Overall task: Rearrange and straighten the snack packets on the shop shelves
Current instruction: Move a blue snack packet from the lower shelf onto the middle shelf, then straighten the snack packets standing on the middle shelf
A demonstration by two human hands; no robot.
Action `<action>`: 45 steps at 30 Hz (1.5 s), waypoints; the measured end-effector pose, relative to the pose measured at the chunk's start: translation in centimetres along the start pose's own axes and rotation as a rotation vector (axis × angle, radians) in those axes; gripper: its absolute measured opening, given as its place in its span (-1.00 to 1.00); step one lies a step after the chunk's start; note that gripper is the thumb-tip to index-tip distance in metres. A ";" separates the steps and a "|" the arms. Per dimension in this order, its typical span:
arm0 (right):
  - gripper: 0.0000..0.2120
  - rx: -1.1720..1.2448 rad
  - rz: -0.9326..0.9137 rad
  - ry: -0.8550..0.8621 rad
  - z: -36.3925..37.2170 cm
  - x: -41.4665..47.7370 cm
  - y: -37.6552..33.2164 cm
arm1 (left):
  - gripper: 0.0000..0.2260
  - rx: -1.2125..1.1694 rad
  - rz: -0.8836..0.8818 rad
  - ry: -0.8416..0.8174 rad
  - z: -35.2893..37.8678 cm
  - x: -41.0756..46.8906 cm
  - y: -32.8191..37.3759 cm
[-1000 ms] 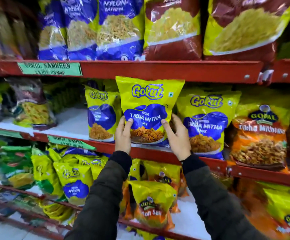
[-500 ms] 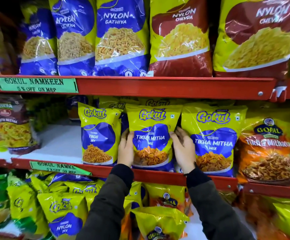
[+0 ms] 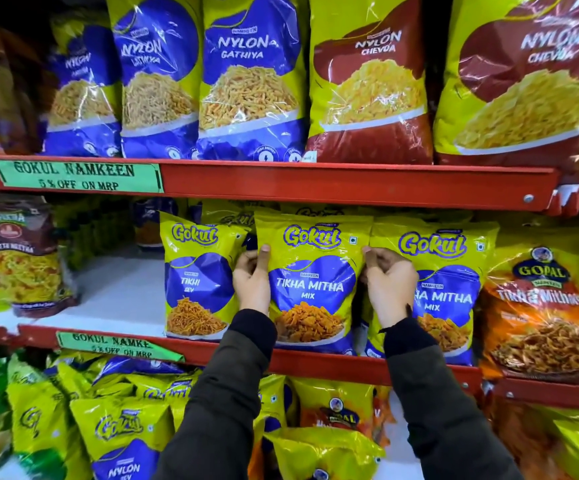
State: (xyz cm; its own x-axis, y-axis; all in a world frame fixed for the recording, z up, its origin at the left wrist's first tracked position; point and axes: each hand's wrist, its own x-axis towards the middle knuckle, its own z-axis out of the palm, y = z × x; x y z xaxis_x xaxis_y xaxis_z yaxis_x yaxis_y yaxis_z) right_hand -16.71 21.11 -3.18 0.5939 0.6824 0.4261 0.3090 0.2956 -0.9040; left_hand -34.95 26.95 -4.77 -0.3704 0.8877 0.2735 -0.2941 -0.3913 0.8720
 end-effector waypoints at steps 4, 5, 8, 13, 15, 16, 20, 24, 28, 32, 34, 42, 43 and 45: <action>-0.78 -0.041 0.038 0.041 0.6 0.2 0.1 | -0.81 0.024 -0.017 0.054 0.7 0.1 -0.2; -0.78 -0.040 0.043 0.048 0.7 0.1 0.1 | -0.83 0.036 -0.022 0.064 0.8 0.1 -0.3; -0.79 0.001 0.068 0.023 0.7 0.1 0.0 | -0.84 0.101 -0.023 0.105 1.1 0.0 -0.4; -0.76 -0.077 -0.096 0.043 -1.1 -0.3 -0.3 | -0.69 0.294 0.135 0.082 0.4 -1.8 0.5; -0.72 -0.165 -0.387 0.089 -1.5 -1.3 -0.5 | -0.59 0.439 0.373 0.017 0.2 -3.3 0.2; -0.68 -0.225 -0.539 0.053 -1.2 -1.8 -0.4 | -0.55 0.554 0.484 -0.037 0.3 -3.9 0.0; -0.47 -0.728 -0.702 -0.234 1.0 -2.6 0.9 | -0.47 1.102 0.688 -0.242 0.6 -4.3 -1.2; -0.40 -0.893 -0.680 -0.299 1.5 -2.2 2.3 | -0.45 1.230 0.712 -0.273 0.5 -3.9 -1.5; -0.45 -0.764 -0.764 -0.192 -0.9 -1.5 1.7 | -0.48 1.157 0.750 -0.228 1.5 -5.0 -1.0; -0.48 -0.601 -0.601 0.047 -5.9 -0.6 1.6 | -0.65 0.878 0.817 -0.267 4.5 -8.1 0.0; -0.45 -0.541 -0.438 0.130 -8.8 0.4 2.0 | -0.70 0.878 0.786 -0.261 6.7 -9.7 0.6; -0.69 0.186 0.117 -0.008 -16.0 5.8 3.2 | -0.51 1.201 0.338 -0.118 12.7 -12.2 1.7; -0.80 0.214 0.127 -0.043 -16.5 6.2 3.1 | -0.52 1.193 0.335 -0.101 13.1 -12.3 1.5; -0.86 0.257 0.125 -0.096 -17.0 6.9 3.1 | -0.57 1.048 0.336 -0.090 13.5 -12.2 1.3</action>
State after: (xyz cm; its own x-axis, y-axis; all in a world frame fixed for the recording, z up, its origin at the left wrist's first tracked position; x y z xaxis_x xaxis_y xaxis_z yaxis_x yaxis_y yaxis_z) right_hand 0.93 15.38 -2.40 0.5384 0.7808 0.3170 0.0322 0.3569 -0.9336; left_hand -18.96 18.84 -1.48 -0.2133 0.8059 0.5523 0.7181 -0.2540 0.6479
